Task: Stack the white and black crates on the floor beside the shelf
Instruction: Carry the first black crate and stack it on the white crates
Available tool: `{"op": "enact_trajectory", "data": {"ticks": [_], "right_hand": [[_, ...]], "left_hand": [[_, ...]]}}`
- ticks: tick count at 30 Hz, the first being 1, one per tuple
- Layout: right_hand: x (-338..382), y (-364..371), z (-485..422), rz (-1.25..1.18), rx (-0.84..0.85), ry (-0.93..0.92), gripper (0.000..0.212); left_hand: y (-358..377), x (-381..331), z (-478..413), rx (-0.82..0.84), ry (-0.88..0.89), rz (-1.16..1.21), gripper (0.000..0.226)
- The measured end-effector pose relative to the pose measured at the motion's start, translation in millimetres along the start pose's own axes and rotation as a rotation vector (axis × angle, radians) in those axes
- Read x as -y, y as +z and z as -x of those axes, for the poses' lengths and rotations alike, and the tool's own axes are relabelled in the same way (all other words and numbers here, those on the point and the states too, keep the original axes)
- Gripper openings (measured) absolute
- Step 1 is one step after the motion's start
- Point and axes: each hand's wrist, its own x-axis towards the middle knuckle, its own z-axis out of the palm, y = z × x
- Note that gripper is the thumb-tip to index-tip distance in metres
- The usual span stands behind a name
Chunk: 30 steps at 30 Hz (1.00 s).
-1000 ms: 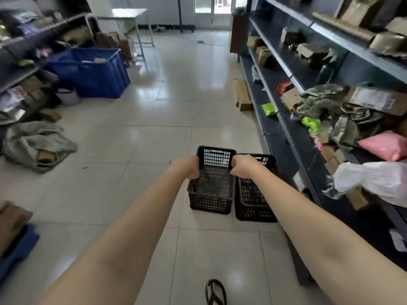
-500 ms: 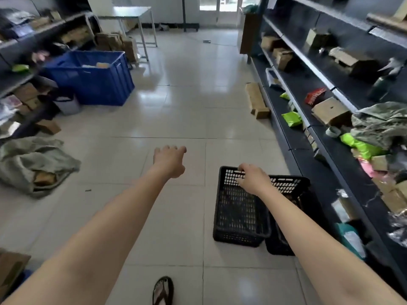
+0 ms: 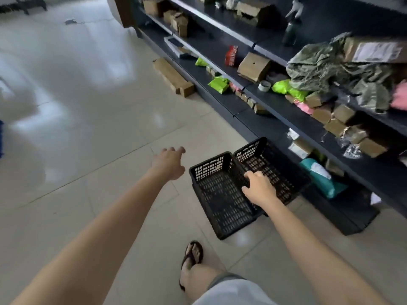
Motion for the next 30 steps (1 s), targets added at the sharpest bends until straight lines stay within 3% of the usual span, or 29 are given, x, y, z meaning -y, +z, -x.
{"op": "enact_trajectory", "data": {"ticks": [8, 16, 24, 30], "right_hand": [[-2.1, 28.9, -55.0, -0.131, 0.046, 0.365, 0.043], [-15.5, 56.3, -95.4, -0.248, 0.086, 0.677, 0.042], [-25.4, 125.4, -144.0, -0.415, 0.117, 0.967, 0.047], [-49.1, 201.3, -184.0, -0.497, 0.173, 1.060, 0.048]], "left_hand": [[-15.5, 9.2, -127.6, 0.109, 0.248, -0.228, 0.059], [4.7, -23.3, -272.2, 0.230, 0.441, -0.287, 0.055], [93.7, -58.6, -396.3, 0.367, 0.637, -0.368, 0.050], [184.0, -63.7, -465.9, 0.408, 0.672, -0.465, 0.047]]}}
